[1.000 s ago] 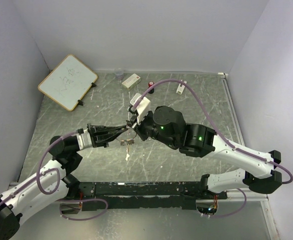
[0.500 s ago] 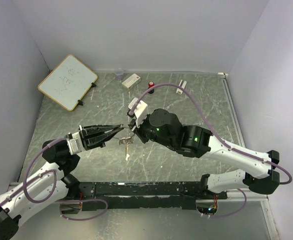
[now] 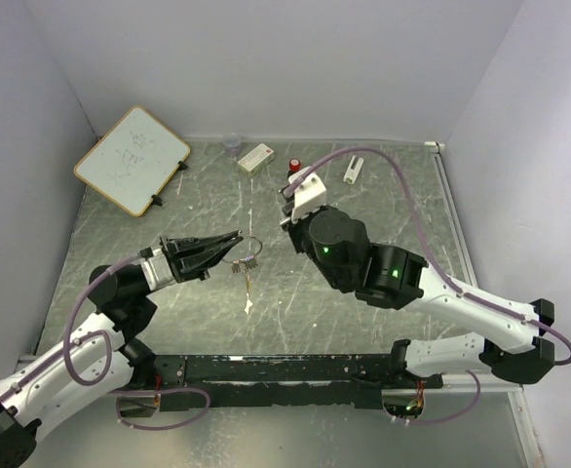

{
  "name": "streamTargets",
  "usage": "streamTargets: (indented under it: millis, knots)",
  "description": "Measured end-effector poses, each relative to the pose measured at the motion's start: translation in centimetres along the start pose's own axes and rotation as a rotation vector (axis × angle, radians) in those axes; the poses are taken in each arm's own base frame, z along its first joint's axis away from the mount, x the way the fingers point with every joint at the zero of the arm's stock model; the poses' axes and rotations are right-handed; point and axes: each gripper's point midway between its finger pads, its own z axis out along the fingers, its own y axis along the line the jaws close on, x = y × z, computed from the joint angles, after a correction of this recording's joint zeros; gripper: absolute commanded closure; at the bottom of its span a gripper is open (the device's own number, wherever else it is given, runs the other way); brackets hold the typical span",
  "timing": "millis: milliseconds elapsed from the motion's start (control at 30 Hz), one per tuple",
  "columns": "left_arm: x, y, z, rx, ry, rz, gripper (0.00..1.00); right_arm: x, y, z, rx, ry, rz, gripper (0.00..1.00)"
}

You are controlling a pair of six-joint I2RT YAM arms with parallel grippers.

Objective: Remove the keys from the keyring

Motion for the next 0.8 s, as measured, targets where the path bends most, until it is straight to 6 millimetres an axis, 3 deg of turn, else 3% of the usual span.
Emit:
streamTargets:
  millis: [100, 233, 333, 400, 467, 600, 733, 800]
  knots:
    - [1.5, 0.7, -0.2, -0.049, 0.053, -0.027, 0.93, 0.3, -2.5, 1.0, 0.096, 0.003, 0.025, 1.00]
    - [4.7, 1.8, -0.7, -0.127, 0.155, -0.083, 0.93, 2.5, -8.6, 4.0, 0.234, 0.057, 0.097, 1.00]
    - [7.6, 2.2, -1.2, -0.164, 0.244, -0.130, 0.93, 6.5, -13.4, 6.6, 0.326, 0.141, 0.154, 1.00]
    - [9.0, 2.2, -1.5, -0.182, 0.289, -0.157, 0.93, 9.8, -14.7, 7.9, 0.342, 0.208, 0.178, 1.00]
    - [9.9, 2.3, -1.7, -0.194, 0.314, -0.175, 0.93, 12.9, -15.1, 9.0, 0.334, 0.269, 0.198, 1.00]
    - [10.5, 2.4, -1.8, -0.208, 0.327, -0.194, 0.93, 21.0, -14.9, 10.4, 0.311, 0.419, 0.249, 1.00]
    - [10.9, 2.3, -1.8, -0.210, 0.337, -0.207, 0.93, 28.7, -13.9, 10.4, 0.285, 0.566, 0.299, 1.00]
    - [11.2, 2.3, -1.9, -0.210, 0.344, -0.212, 0.93, 31.2, -13.4, 10.3, 0.277, 0.617, 0.318, 1.00]
